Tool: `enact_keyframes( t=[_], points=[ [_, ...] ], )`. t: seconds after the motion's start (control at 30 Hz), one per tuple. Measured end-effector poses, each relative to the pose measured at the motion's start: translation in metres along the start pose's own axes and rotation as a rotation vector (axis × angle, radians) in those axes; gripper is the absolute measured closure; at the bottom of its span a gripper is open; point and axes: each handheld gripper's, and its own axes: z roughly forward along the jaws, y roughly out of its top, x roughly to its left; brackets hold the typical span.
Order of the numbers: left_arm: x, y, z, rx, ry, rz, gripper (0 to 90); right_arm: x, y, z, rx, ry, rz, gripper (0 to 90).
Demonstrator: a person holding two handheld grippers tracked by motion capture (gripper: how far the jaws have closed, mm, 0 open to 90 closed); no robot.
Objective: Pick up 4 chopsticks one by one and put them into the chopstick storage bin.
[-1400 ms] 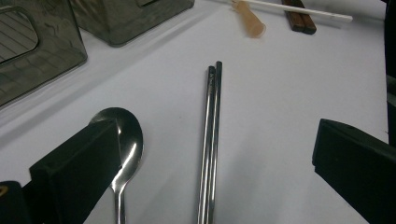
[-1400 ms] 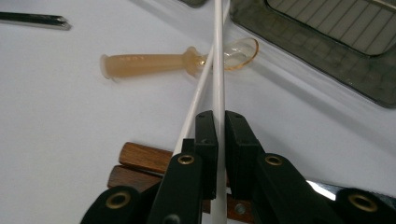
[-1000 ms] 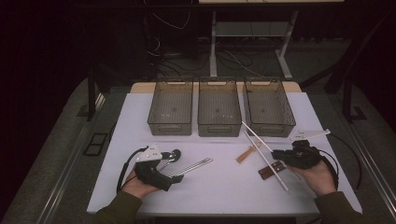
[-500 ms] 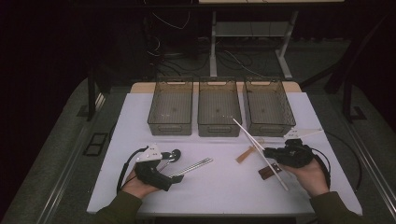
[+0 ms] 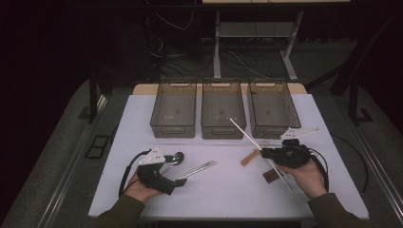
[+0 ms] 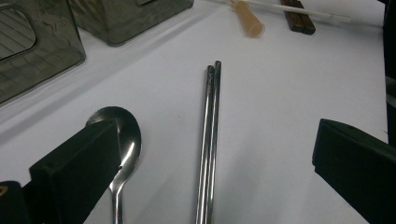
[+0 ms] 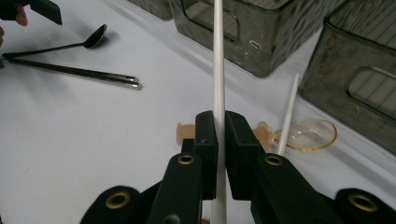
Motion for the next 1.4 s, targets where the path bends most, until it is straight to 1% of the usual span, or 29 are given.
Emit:
enact_keyframes(
  t=[0.23,0.27,0.47,0.5,0.73,0.77,0.9,0.97,1.07,1.2,1.33,1.4],
  points=[
    [0.001,-0.001,0.0,-0.007,-0.001,-0.001,0.0,0.005,0.01,0.008,-0.013,0.015,-0.009,84.6],
    [0.001,-0.001,0.0,-0.005,-0.001,-0.001,0.0,0.007,0.013,0.011,-0.016,0.023,-0.01,84.6],
    [0.001,-0.001,0.0,-0.009,-0.005,0.0,0.0,0.011,0.02,0.019,-0.022,0.029,-0.019,84.6],
    [0.0,0.0,0.001,-0.015,-0.006,-0.007,0.0,0.012,0.021,0.02,-0.022,0.032,-0.024,84.6],
    [0.001,0.001,0.002,-0.02,-0.012,-0.01,0.0,0.012,0.027,0.028,-0.024,0.035,-0.02,84.6],
    [0.002,0.001,0.001,-0.014,-0.012,-0.006,0.0,0.012,0.029,0.03,-0.035,0.038,-0.007,84.6],
    [0.003,0.0,-0.001,-0.022,-0.008,-0.005,0.0,0.014,0.034,0.031,-0.037,0.041,-0.003,84.6],
    [0.004,0.0,-0.001,-0.025,-0.009,-0.014,0.0,0.016,0.037,0.032,-0.041,0.043,-0.005,84.6],
    [0.005,0.0,-0.001,-0.024,-0.01,-0.01,0.0,0.019,0.042,0.034,-0.049,0.048,-0.012,84.6],
    [0.005,0.001,0.0,-0.023,-0.01,-0.012,0.0,0.024,0.051,0.038,-0.062,0.058,-0.002,84.6],
    [0.006,0.002,0.001,-0.022,-0.013,-0.013,0.0,0.025,0.055,0.039,-0.068,0.056,-0.007,84.6],
    [0.006,0.002,0.002,-0.021,-0.016,-0.013,0.0,0.026,0.057,0.038,-0.085,0.058,0.001,84.6]
  ],
)
